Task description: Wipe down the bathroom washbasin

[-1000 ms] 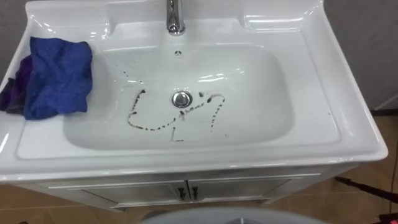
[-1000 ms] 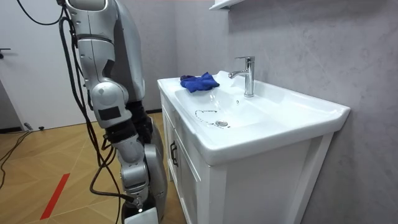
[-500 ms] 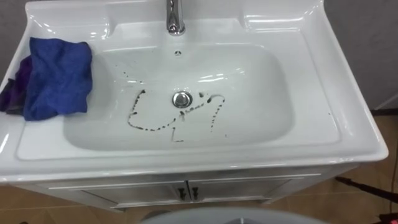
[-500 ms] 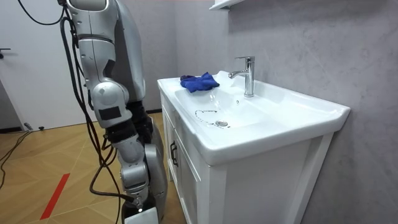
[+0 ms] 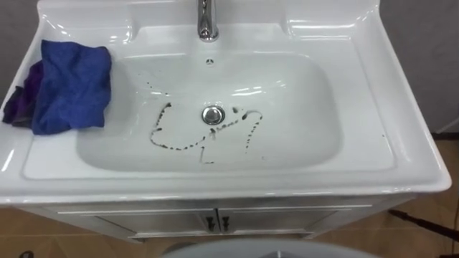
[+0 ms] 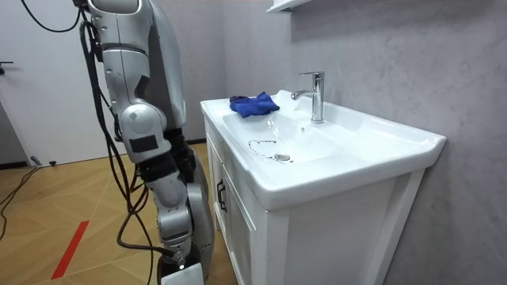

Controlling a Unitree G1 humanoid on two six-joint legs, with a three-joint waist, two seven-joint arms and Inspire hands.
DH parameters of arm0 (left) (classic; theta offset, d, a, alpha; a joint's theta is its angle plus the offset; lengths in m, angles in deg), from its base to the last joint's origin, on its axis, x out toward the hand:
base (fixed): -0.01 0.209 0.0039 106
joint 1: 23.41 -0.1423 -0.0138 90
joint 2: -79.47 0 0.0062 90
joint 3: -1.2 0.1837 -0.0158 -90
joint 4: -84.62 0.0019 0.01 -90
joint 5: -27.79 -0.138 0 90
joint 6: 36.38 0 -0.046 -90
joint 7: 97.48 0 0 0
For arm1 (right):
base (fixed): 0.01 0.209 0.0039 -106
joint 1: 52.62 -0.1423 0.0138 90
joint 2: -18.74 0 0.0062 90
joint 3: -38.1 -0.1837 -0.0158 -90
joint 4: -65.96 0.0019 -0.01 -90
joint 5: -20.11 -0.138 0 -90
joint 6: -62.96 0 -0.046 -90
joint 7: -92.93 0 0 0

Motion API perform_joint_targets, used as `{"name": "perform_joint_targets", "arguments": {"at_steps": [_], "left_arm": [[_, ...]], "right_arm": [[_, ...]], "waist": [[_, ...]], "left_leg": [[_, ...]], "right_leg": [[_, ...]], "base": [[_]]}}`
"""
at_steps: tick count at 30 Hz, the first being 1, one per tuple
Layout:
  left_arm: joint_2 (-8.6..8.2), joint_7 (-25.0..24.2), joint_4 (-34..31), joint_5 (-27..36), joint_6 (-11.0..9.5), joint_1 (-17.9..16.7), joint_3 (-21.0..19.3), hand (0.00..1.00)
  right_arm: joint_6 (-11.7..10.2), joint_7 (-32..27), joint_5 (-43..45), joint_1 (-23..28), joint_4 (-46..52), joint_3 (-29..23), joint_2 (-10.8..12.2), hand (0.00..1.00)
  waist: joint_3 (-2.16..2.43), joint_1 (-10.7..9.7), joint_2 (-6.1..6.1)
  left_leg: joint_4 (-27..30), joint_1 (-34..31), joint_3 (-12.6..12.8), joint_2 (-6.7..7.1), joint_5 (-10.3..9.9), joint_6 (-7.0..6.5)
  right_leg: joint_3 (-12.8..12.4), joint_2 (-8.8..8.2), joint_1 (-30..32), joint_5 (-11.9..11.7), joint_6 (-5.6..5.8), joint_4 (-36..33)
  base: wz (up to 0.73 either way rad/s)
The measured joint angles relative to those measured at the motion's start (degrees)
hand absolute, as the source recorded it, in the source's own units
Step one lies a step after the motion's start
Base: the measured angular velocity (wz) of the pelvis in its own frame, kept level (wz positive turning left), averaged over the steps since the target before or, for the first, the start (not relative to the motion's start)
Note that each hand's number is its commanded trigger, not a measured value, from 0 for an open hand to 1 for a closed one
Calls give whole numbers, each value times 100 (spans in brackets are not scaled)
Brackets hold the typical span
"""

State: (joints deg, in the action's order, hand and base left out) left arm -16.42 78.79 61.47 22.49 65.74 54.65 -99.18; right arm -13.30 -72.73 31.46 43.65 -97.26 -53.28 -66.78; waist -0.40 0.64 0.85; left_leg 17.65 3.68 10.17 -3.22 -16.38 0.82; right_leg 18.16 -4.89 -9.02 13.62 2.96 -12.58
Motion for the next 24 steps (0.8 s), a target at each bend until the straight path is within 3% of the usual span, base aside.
{"name": "perform_joint_targets", "arguments": {"at_steps": [9,12,15,18,20,24], "left_arm": [[10,929,46,574,-244,-188,-984,0],[9,1248,76,860,-275,-291,-1310,0],[26,1658,72,1052,-349,-365,-1911,0],[139,2160,72,1255,-401,-401,-2196,0],[213,2597,40,1259,-532,-396,-2322,0],[404,3163,-55,1261,-657,-410,-2603,0]], "right_arm": [[-59,-167,19,1,8,-49,-38,0],[-62,-165,39,7,-4,-231,-73,0],[-117,-189,-41,65,-8,-484,-190,0],[-249,-387,-240,63,38,-629,-353,0],[-286,-525,-239,65,188,-680,-450,0],[-404,-641,-229,52,338,-678,-468,0]], "waist": [[20,201,34],[39,311,-19],[50,464,-91],[56,571,-196],[36,602,-232],[42,697,-316]], "left_leg": [[7,-30,-264,87,5,-8],[3,-57,-389,112,9,-6],[-24,-61,-448,129,38,-4],[-20,-63,-553,162,48,-6],[-25,-112,-643,207,76,-19],[-48,-128,-736,254,116,-7]], "right_leg": [[248,-62,-89,55,24,-14],[336,-62,-114,61,33,-11],[408,-74,-138,69,42,-8],[514,-92,-187,76,50,-1],[576,-122,-185,104,62,-4],[597,-141,-179,180,50,-6]], "base": [[13],[19],[14],[16],[24],[12]]}}
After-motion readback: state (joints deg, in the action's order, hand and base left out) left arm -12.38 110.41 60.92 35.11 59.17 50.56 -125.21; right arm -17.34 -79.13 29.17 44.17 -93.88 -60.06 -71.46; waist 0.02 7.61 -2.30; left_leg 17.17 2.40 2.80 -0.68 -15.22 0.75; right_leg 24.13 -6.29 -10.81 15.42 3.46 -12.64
